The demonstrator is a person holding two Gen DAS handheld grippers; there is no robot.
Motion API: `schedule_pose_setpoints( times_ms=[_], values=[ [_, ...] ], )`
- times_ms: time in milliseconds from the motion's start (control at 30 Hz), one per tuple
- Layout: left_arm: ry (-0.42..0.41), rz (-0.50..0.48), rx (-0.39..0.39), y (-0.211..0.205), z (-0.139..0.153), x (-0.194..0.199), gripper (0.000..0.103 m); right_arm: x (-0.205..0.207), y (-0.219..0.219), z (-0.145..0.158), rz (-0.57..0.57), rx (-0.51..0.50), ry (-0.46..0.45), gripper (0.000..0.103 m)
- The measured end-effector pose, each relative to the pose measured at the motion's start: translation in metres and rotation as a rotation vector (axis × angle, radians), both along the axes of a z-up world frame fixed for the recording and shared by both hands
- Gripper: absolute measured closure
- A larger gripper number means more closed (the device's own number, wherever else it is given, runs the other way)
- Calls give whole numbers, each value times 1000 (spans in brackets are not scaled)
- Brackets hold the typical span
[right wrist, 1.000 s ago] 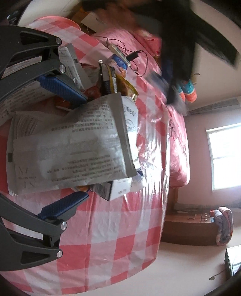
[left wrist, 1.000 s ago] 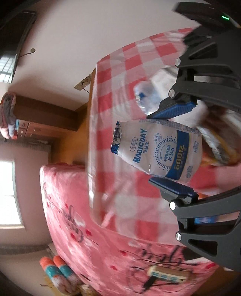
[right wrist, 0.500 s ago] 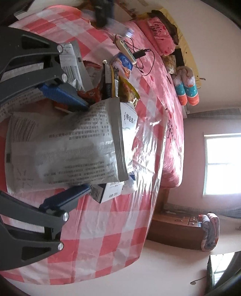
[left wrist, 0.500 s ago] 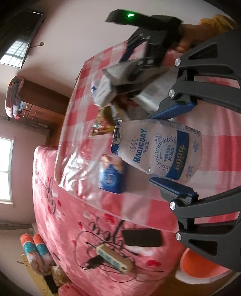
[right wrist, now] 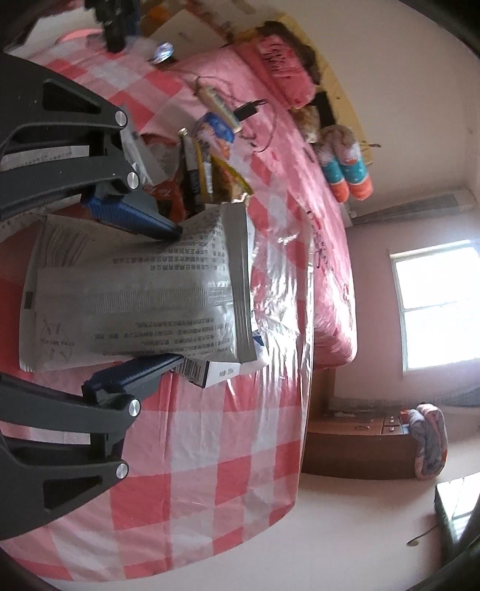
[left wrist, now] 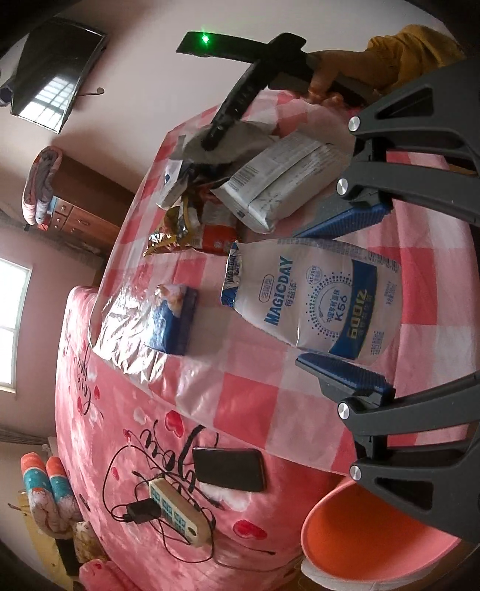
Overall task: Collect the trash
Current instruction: 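Grasp the grey printed snack bag with the right gripper and lift it, then carry the yogurt bottle with the left gripper while the right carries the grey bag to the bucket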
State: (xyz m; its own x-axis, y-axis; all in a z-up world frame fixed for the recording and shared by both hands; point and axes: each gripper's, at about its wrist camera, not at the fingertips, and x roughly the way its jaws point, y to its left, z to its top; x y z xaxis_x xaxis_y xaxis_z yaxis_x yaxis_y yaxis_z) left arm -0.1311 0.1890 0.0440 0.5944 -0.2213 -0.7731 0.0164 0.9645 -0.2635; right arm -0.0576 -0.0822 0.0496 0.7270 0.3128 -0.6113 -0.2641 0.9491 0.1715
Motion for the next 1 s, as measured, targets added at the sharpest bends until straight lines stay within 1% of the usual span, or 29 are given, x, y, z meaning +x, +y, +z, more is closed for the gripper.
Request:
schedule_pose_setpoints(
  times_ms=[133,233,400,500,600,833,1000],
  values=[
    [-9,-2,-4,4,-4,-4,41,-2,-4,5,-12,61,7,42],
    [-20,-3,-25,10,-6,-7,41,-6,-4,10,-23,84,-2,42],
    [-35,-16,-36,13,-8,-10,41,-14,-9,26,-46,128,-25,42],
    [-49,-26,-54,15,-7,-11,41,-17,-10,34,-47,161,-24,42],
    [-65,-34,-57,16,-6,-13,41,-22,-8,38,-41,191,-17,42],
    [-85,-25,-64,28,-6,-20,41,-37,22,47,9,187,-6,42],
    [-93,3,-58,44,-7,-30,41,-45,51,49,75,207,25,42]
  ],
)
